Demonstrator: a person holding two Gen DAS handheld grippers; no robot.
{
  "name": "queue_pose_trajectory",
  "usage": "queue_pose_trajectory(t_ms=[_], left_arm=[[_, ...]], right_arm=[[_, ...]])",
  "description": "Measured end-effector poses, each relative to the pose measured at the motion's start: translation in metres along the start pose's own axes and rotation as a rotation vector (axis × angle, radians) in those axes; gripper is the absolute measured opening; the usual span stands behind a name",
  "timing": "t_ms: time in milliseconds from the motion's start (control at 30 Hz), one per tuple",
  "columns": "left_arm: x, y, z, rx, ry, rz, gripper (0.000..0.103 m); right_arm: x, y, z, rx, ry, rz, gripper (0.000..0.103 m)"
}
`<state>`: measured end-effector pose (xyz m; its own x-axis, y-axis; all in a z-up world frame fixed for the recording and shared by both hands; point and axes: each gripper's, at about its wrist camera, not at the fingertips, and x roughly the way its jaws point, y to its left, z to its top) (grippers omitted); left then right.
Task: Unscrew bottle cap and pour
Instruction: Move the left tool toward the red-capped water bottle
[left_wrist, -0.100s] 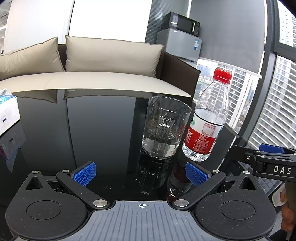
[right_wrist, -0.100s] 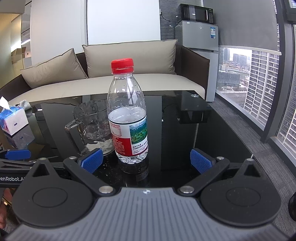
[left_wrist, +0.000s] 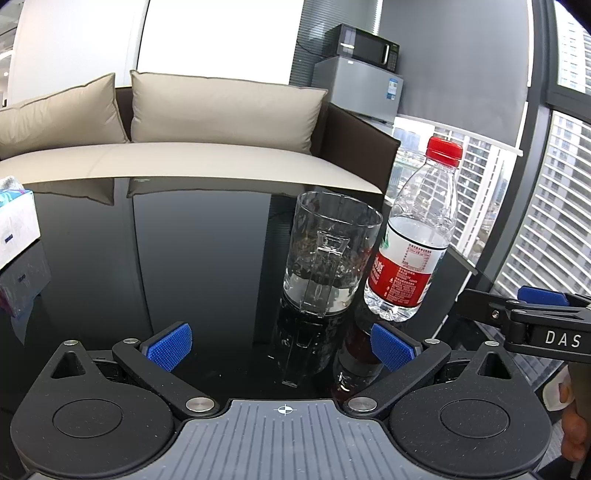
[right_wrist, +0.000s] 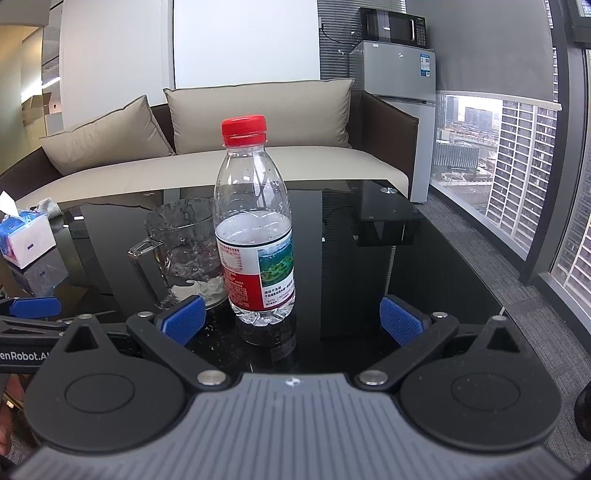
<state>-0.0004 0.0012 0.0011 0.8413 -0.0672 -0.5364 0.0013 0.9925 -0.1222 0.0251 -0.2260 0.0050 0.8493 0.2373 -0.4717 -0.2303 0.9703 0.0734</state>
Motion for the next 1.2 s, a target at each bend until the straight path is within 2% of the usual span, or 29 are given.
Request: queue_pose_trajectory(t_ms=[1200], left_arm=[[-0.0008, -0.0003, 0.0018, 0.0, 0.009, -0.003, 0.102]], right_arm=[[0.0003, -0.0005, -0.0005, -0.001, 0.004, -0.005, 0.103]])
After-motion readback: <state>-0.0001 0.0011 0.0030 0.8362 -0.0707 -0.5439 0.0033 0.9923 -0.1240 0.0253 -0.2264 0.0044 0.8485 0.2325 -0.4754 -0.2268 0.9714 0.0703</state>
